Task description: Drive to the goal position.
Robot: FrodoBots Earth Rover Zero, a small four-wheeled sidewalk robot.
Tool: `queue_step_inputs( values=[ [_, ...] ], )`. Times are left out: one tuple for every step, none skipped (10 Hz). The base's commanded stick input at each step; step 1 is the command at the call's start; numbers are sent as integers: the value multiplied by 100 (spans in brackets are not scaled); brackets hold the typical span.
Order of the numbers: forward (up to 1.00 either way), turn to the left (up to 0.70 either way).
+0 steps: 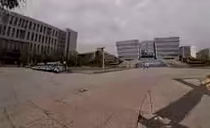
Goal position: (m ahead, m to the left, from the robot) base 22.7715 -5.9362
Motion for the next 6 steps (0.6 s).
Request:
queue_step_inputs(
  values=[
    [70,-30],
    [70,-30],
    [70,-30],
    [70,-29],
    [70,0],
    [70,0]
  ],
)
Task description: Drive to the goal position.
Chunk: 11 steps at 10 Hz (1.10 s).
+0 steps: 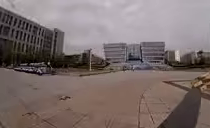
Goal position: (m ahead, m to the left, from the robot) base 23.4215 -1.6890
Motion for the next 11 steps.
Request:
queue_step_inputs(
  values=[
    [70,0],
    [70,0],
    [70,0],
    [70,-2],
    [70,-13],
    [70,-19],
    [70,-19],
    [70,-1],
    [70,-1],
    [70,-27],
    [70,-14]
  ],
)
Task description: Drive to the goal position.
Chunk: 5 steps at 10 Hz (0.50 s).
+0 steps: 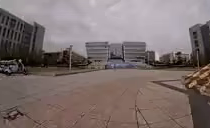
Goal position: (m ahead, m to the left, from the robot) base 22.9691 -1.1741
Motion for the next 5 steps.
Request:
queue_step_inputs(
  values=[
    [70,-6],
    [70,-20],
    [70,-11],
    [70,-3],
    [70,-16]
  ],
)
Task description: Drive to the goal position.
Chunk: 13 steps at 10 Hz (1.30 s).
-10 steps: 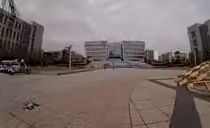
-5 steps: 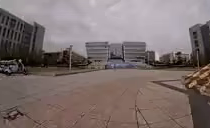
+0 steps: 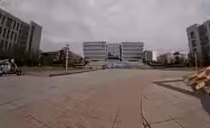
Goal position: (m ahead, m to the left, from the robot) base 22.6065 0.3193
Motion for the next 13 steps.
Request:
queue_step_inputs(
  values=[
    [70,-13],
    [70,0],
    [70,-10],
    [70,-20],
    [70,-7],
    [70,0],
    [70,-14],
    [70,-19],
    [70,0],
    [70,0],
    [70,0],
    [70,-16],
    [70,-6]
  ],
)
